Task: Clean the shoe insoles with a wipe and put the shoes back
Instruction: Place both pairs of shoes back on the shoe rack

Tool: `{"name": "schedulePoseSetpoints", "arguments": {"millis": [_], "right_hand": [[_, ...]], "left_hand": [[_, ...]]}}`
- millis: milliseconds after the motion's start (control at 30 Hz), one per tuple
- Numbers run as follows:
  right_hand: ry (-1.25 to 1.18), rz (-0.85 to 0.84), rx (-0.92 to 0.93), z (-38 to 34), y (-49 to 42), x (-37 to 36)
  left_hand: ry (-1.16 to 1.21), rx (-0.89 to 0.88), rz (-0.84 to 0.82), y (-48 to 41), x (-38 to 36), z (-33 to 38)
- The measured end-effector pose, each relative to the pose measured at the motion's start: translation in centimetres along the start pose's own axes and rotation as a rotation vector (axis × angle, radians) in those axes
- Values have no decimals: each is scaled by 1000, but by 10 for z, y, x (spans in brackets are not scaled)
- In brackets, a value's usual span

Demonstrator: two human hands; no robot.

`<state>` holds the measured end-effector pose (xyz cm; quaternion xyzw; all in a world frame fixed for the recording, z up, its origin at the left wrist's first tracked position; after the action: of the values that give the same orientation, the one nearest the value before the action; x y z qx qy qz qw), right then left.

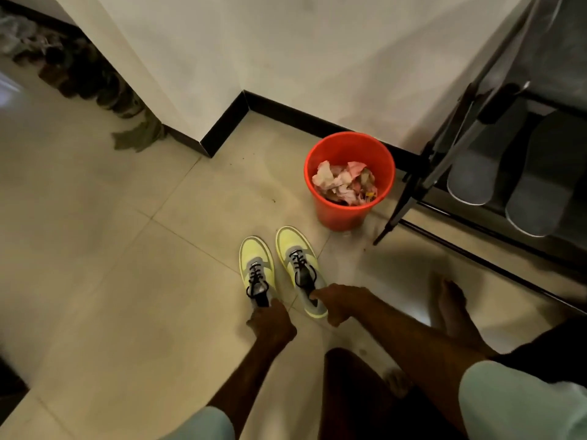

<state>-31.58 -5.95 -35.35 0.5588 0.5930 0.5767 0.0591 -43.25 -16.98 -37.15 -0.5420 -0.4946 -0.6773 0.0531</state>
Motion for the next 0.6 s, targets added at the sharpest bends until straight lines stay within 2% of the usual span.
{"name": "schedulePoseSetpoints", "arguments": {"millis": [100, 267, 433, 600], "right_hand": [[78, -37, 2, 0, -21, -13], [218, -98, -36, 5, -42, -35], [283, -57, -31, 3, -52, -38], [231, 48, -54, 5, -55, -29]], "left_hand": [[0, 50, -98, -12, -30, -16], [17, 62, -130, -32, -53, -28], [-33, 34, -79, -42, -61, -41], [-48, -77, 61, -38, -61, -41]]}}
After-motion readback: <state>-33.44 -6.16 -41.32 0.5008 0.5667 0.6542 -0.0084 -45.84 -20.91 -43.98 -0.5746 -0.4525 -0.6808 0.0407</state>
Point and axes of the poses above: each hand's wrist, its own y-axis away from the middle knuckle, its own x-axis out of the back of the hand, z = x × y, the point moved 6 cm from there along -y, towards the middle knuckle, and after that the axes turned 11 degrees about z, right-handed, at the moved point
